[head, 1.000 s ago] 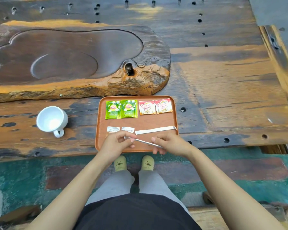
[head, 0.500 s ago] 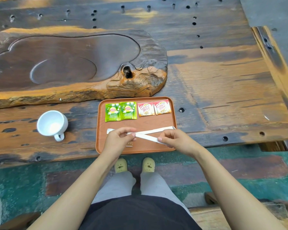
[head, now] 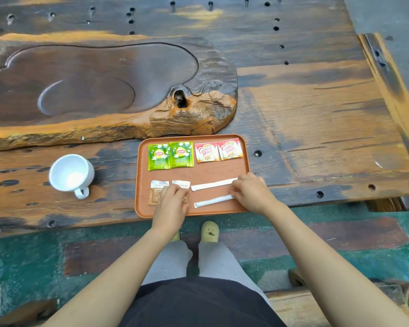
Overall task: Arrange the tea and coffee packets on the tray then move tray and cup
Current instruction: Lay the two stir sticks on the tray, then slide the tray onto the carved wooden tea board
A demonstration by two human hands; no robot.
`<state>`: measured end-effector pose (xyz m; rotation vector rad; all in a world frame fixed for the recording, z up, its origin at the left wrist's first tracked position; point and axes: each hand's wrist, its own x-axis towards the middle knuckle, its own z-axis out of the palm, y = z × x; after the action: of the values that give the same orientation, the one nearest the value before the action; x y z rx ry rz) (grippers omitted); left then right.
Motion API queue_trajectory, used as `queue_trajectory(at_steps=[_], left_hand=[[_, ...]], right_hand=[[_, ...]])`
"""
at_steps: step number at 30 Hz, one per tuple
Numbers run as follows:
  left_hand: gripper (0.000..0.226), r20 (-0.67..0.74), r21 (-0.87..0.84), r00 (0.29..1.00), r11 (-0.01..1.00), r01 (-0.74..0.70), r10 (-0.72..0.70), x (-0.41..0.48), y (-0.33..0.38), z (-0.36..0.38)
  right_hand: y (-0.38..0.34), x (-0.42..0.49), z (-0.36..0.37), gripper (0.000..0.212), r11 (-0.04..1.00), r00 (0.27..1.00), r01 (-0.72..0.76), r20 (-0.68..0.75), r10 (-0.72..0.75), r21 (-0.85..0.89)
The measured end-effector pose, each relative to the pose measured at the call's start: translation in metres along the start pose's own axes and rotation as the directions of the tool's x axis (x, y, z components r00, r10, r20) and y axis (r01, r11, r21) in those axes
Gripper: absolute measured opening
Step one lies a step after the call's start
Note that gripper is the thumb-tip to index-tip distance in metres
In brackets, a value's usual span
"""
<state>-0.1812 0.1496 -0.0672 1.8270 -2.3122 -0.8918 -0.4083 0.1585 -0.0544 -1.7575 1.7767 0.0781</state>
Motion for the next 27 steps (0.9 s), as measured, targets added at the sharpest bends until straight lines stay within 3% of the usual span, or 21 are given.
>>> queue_trajectory(at_steps=[11,18,27], left_hand=[[0.034,-0.058,0.008,0.998,1.000,0.001,-0.001,0.003,0.003,0.007],[0.036,-0.091,-0.038,0.996,0.999,-0.004,0.000,-0.001,-0.006,-0.001],[0.031,-0.289,-0.166,0.915,0.956,0.242,-0.281,-0.015,-0.053,-0.029]], right_hand=[[0.000,0.001,0.022,0.017,0.999,0.988,-0.029,-0.155,0.024,-0.028],[-0.004,0.003,0.023,0.014,0.998,0.950,-0.034,-0.307,0.048,0.053],[-0.012,0.019,0.023,0.014,0.996,0.958,-0.070,-0.275,0.082,0.051]])
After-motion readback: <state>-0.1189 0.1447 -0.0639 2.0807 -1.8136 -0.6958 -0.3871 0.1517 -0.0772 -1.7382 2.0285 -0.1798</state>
